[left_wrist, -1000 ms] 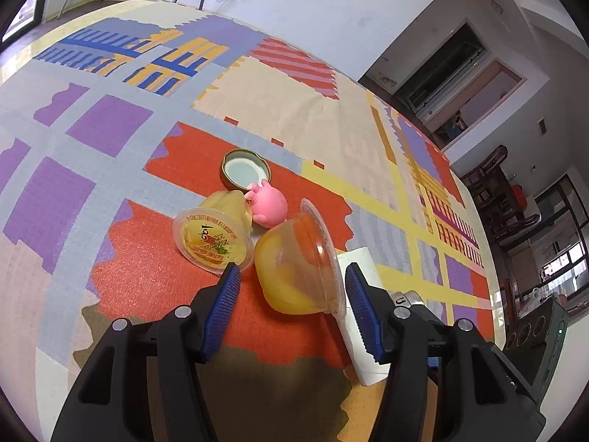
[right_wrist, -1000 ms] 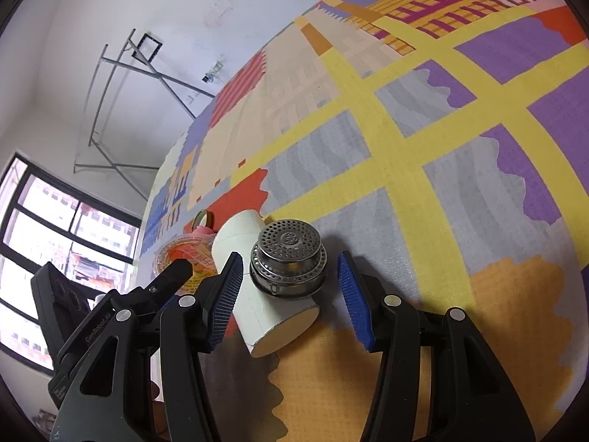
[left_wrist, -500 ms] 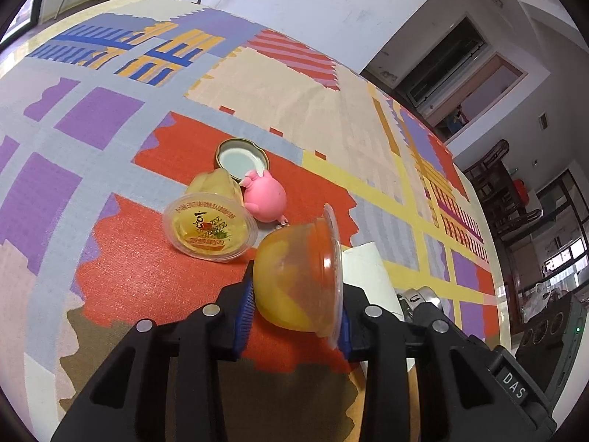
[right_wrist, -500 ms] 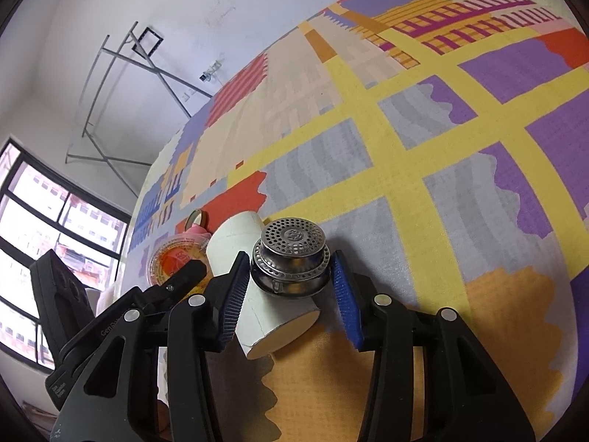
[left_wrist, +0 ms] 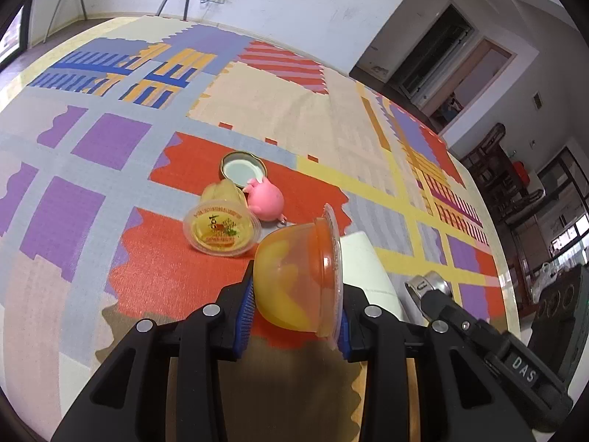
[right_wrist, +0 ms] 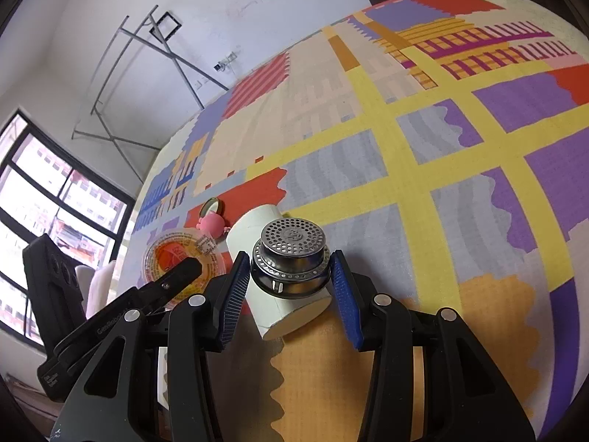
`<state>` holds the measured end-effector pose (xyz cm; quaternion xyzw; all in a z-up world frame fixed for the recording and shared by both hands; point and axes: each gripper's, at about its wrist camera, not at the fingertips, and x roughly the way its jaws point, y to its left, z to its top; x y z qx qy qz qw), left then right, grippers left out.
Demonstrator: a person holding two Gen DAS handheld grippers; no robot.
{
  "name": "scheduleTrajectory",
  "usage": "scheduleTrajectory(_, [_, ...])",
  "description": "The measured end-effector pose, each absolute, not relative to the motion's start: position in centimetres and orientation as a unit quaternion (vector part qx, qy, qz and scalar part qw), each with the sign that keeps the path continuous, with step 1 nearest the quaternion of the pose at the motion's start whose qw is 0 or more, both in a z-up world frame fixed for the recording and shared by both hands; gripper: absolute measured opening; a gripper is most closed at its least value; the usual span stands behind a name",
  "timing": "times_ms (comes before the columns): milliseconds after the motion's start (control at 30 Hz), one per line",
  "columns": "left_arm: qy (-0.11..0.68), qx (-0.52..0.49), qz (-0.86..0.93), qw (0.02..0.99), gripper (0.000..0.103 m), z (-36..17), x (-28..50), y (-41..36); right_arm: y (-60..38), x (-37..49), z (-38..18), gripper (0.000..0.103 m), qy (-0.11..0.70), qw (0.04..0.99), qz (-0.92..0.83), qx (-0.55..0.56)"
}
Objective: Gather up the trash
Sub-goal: 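Lift the jelly cup and strainer and carry both toward the bin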
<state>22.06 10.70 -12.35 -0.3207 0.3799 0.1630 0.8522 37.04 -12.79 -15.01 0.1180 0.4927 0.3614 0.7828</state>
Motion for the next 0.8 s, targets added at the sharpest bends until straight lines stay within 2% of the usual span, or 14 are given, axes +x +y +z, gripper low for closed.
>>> scheduleTrajectory(800, [0.422,-0.242,0.081,0.870,0.038,-10.6,15.5,7.4,-12.9,31.2,-10.9,0.045,0.446,0.795,0.410,-0.025])
